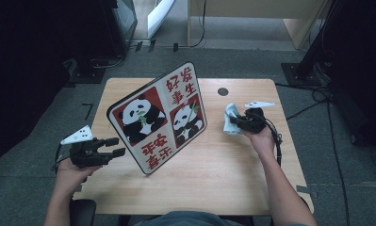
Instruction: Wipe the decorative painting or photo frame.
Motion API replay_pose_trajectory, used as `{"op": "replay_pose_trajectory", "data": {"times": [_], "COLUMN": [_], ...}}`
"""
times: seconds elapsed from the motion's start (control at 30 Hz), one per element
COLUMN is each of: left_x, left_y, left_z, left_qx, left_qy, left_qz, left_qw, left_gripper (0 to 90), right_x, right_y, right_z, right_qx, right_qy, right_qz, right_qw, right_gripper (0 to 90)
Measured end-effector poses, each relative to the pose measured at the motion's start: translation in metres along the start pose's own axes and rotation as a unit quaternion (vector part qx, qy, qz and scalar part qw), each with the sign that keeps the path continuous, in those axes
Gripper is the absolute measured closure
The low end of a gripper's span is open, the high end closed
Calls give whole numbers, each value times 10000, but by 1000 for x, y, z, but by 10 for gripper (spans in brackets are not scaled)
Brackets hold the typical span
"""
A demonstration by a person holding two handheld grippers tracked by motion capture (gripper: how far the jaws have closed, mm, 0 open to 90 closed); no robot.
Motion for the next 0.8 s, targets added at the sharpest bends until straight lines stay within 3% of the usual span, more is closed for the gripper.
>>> {"op": "replay_pose_trajectory", "data": {"times": [0.37, 0.8], "left_x": [-3, 2], "left_y": [5, 22], "left_z": [20, 37], "left_qx": [322, 334], "left_qy": [-185, -264], "left_qz": [-47, -5], "left_qw": [9993, 9991], "left_gripper": [410, 413], "right_x": [-8, -30], "right_y": [-6, -7], "right_z": [-15, -34], "right_qx": [-176, -393], "right_qy": [77, 273], "right_qz": [-66, 82], "right_qw": [9998, 9988], "right_gripper": [771, 769]}}
Point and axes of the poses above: each handheld gripper's, and its own axes: y roughly forward along the jaws, x roughly out of its top, z roughly to its left, the point moved 10 cm from there along y, roughly forward along the jaws, and after that the axes turned 5 degrees about -y, right-handed, at the moved point
